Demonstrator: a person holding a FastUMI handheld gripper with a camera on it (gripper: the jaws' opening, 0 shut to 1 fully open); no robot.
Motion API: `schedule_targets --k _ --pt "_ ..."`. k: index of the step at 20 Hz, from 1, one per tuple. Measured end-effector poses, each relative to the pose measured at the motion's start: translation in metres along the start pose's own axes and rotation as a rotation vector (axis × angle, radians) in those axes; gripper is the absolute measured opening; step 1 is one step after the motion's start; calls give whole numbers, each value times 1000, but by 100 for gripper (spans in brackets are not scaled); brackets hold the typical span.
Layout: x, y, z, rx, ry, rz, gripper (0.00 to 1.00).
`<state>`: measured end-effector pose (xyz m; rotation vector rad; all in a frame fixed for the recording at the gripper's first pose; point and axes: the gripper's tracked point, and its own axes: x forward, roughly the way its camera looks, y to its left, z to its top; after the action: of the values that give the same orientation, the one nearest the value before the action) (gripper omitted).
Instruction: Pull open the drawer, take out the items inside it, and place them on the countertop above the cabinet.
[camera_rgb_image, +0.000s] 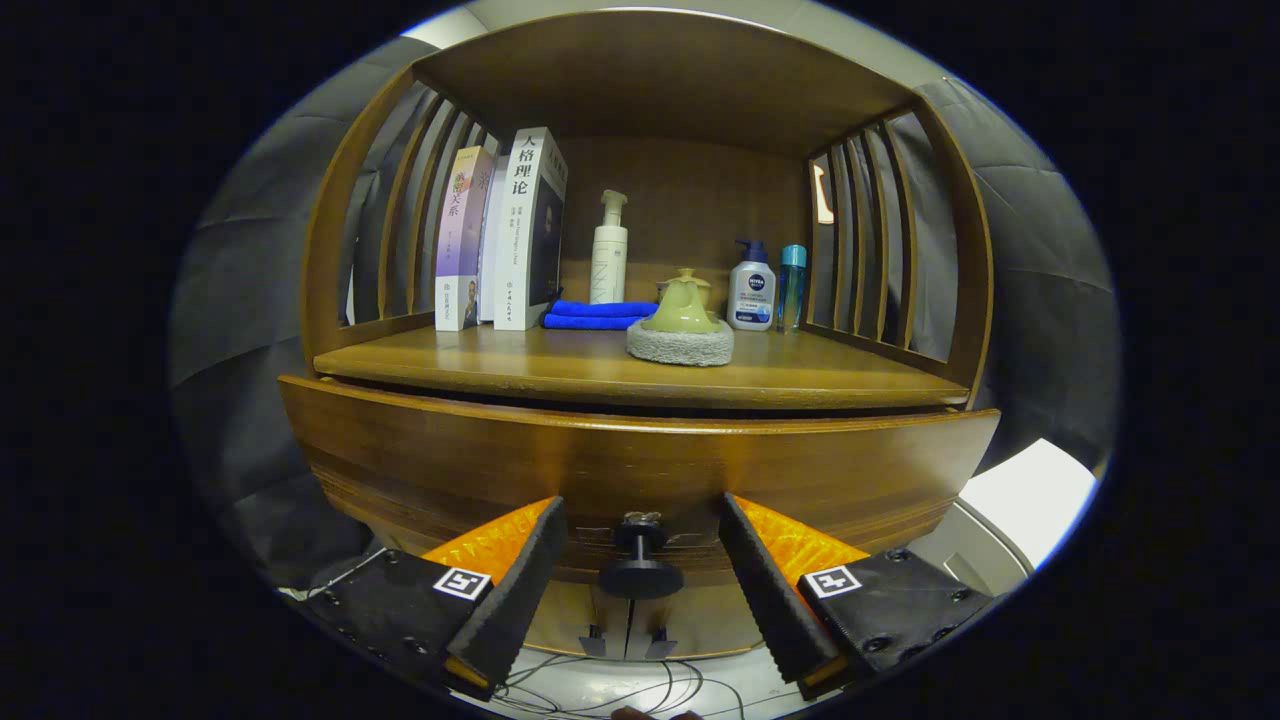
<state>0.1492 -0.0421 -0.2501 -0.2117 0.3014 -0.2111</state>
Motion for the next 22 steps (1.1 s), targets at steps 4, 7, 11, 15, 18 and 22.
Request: schedule_targets --k 4,7,11,15,18,22 --pt "20 6 4 24 18 9 98" --pt "19 11 3 53 27 18 98" --pt "6 -2 20 54 -7 8 98" --pt "-51 -8 76 82 -184 69 97" --pt "-103 -10 129 75 -333 106 97" --pt "-154 -8 185 166 -423 162 97"
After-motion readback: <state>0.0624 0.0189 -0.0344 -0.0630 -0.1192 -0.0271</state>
